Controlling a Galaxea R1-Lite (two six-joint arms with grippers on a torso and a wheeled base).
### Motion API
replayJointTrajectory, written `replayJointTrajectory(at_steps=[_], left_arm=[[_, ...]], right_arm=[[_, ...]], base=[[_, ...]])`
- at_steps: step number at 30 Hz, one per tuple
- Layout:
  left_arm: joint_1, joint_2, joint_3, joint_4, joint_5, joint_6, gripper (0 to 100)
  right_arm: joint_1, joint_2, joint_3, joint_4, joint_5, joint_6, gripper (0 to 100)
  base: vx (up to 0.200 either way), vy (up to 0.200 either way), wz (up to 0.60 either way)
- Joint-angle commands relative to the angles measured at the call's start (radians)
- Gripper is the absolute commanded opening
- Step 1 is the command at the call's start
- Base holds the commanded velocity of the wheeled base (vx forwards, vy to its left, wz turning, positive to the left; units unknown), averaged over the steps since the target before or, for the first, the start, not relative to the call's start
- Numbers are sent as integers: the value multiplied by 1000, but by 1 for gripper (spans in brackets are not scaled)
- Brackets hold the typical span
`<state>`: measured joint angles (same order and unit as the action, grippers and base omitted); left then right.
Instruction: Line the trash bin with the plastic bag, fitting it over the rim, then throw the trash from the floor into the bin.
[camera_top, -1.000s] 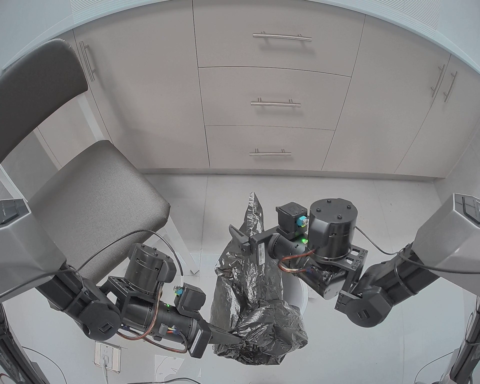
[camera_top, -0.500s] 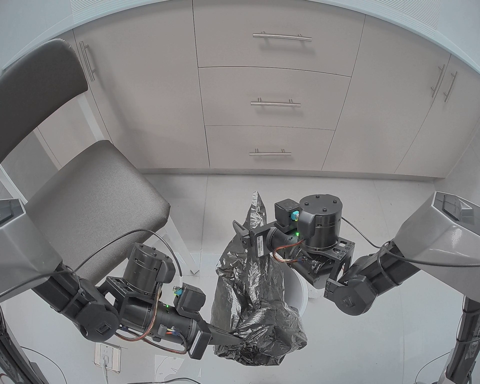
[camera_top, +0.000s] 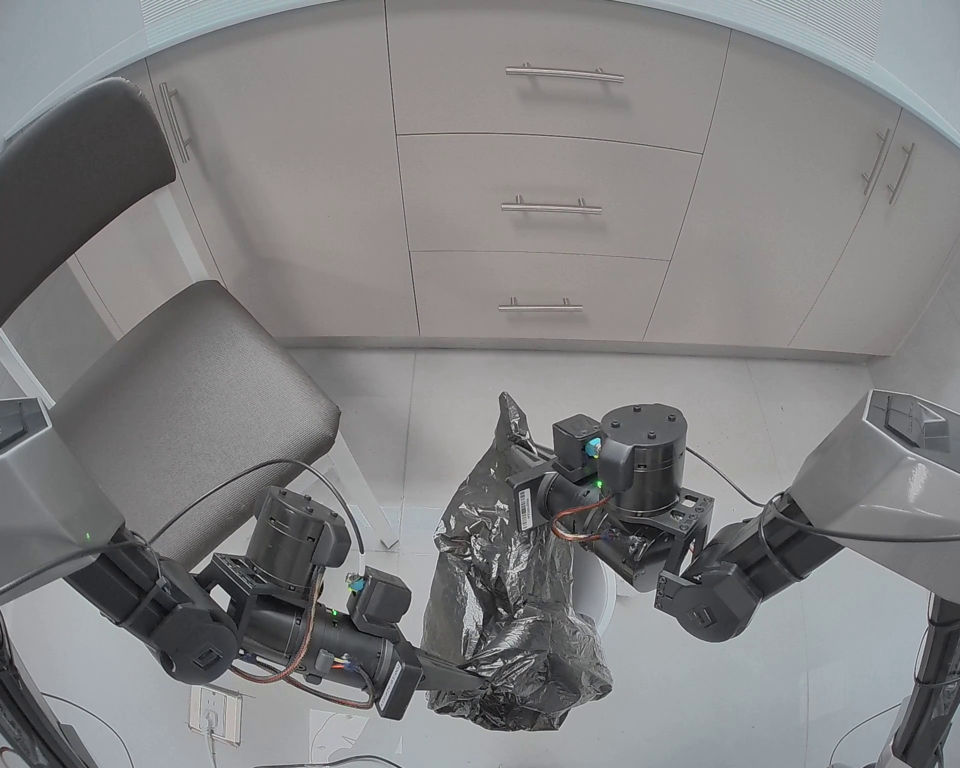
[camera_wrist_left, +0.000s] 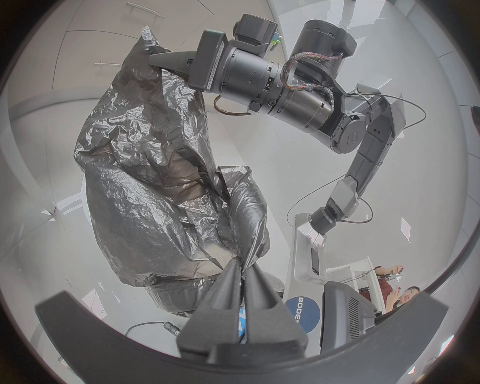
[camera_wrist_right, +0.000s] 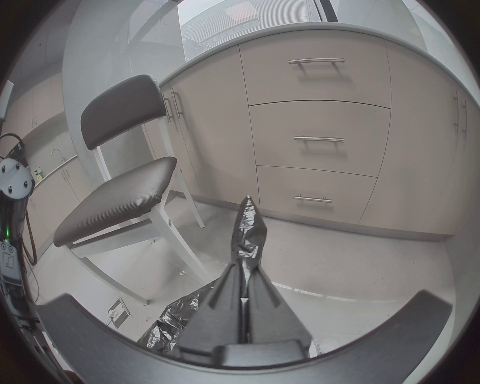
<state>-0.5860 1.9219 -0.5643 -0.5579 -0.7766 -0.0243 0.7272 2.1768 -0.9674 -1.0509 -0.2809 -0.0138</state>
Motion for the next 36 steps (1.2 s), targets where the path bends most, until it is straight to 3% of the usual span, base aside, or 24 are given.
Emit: replayJointTrajectory(at_steps=[1,15,30,36], left_arm=[[0,2,0,0,0,0,0],[8,-11,17,-59,2,-5,0],[8,3,20,-86,3,-11,0],[6,12,20,-86,3,-9,0]], right_arm=[[-6,1,0,0,2,0,0],[6,118,131,-6,14,101,0],[-9,227,168,-20,22,117,0],[-54,299,122,-18,57,118,0]], base=[[0,0,0],[0,0,0],[0,0,0],[0,0,0]])
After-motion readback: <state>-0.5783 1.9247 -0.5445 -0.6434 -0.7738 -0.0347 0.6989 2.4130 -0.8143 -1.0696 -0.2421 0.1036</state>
